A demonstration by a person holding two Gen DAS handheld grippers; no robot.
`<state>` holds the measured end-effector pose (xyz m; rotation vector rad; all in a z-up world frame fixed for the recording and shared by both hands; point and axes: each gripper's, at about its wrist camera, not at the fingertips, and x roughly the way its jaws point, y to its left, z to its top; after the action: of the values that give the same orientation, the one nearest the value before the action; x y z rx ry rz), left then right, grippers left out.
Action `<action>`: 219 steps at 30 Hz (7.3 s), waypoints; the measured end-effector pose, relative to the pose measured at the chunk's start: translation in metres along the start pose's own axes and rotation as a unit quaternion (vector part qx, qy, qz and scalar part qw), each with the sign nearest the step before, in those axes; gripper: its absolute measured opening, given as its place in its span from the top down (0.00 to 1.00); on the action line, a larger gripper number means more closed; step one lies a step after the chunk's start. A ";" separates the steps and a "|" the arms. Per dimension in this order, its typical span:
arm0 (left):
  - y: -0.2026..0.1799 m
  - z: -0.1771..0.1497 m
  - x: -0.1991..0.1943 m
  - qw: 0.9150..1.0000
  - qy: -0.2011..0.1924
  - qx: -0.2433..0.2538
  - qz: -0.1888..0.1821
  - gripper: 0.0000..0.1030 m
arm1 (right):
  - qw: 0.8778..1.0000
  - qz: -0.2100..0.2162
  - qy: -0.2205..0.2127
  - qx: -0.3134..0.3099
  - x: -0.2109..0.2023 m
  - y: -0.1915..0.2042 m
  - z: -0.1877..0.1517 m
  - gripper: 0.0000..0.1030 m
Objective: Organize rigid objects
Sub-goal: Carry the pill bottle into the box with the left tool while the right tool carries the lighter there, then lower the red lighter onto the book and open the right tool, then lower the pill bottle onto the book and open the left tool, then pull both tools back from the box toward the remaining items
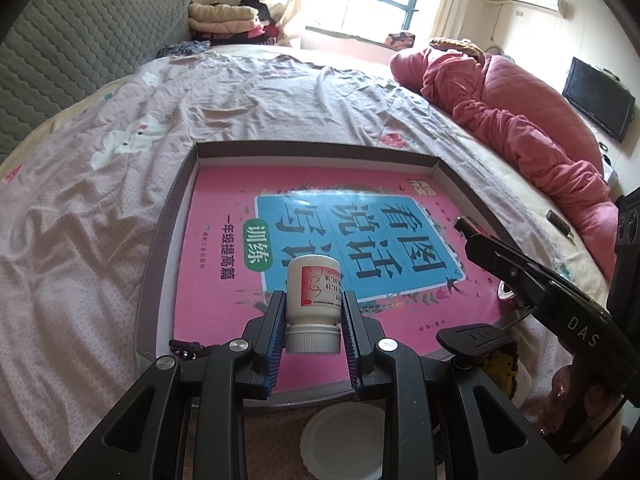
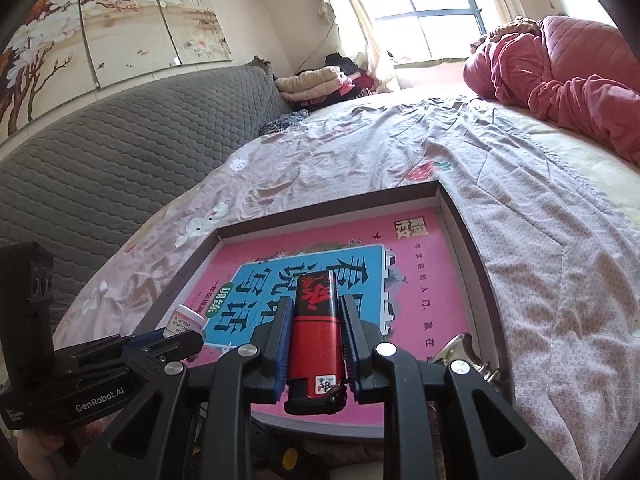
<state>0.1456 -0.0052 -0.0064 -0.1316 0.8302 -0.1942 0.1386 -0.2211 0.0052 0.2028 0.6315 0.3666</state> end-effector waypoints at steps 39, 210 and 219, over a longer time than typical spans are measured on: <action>-0.007 -0.005 0.005 0.999 0.023 0.021 0.013 0.74 | 0.992 -0.044 0.101 -0.061 0.033 0.018 -0.009 0.77; -0.005 -0.071 -0.111 1.000 0.013 0.014 -0.003 0.36 | 0.996 -0.069 0.017 -0.058 -0.100 0.064 -0.070 0.48; -0.005 -0.078 -0.101 0.999 0.029 0.013 -0.007 0.36 | 0.996 -0.064 0.035 -0.054 -0.091 0.061 -0.073 0.48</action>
<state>0.0209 0.0094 0.0154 -0.1083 0.8844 -0.2232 0.0094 -0.1960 0.0144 0.0459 0.6883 0.2833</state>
